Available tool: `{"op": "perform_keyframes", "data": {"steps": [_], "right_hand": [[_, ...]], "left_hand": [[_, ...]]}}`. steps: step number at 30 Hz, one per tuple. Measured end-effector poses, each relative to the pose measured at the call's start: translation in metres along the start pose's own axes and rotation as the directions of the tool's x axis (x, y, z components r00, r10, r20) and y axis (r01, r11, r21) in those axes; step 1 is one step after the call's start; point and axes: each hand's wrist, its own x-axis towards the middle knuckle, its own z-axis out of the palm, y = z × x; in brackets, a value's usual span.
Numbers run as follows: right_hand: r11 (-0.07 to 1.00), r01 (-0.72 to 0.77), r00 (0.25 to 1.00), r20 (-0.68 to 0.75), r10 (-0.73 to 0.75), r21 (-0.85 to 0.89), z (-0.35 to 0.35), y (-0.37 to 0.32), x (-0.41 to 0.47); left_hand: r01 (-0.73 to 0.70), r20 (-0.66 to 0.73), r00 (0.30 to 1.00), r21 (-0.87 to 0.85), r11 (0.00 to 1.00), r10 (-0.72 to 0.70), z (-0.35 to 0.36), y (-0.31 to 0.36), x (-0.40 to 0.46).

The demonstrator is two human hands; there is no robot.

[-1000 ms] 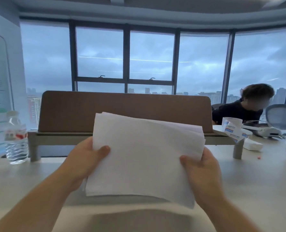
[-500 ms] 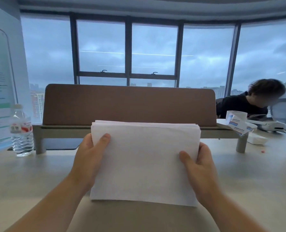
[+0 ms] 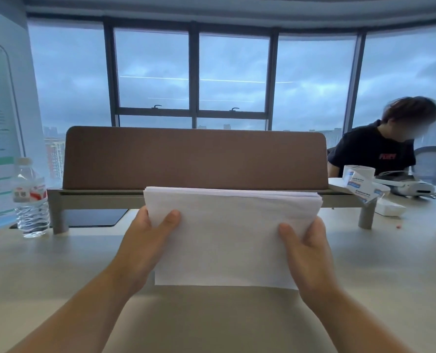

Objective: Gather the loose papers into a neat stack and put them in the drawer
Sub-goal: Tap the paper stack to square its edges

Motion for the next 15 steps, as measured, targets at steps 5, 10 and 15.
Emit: {"op": "perform_keyframes", "data": {"steps": [5,10,15], "right_hand": [[0.999,0.038,0.998,-0.046,-0.039,-0.021,0.001,-0.007,0.002],[0.997,0.081,0.992,-0.099,-0.080,0.007,-0.001,-0.019,0.006],[1.000,-0.014,0.999,-0.041,0.013,-0.023,-0.001,0.001,0.002]], "left_hand": [[-0.064,-0.046,0.997,0.014,0.998,0.065,0.002,0.005,0.003],[-0.091,-0.031,0.995,-0.022,0.996,0.090,0.003,0.016,0.008],[-0.007,0.021,1.000,0.000,1.000,0.007,-0.001,0.002,-0.001]]}}
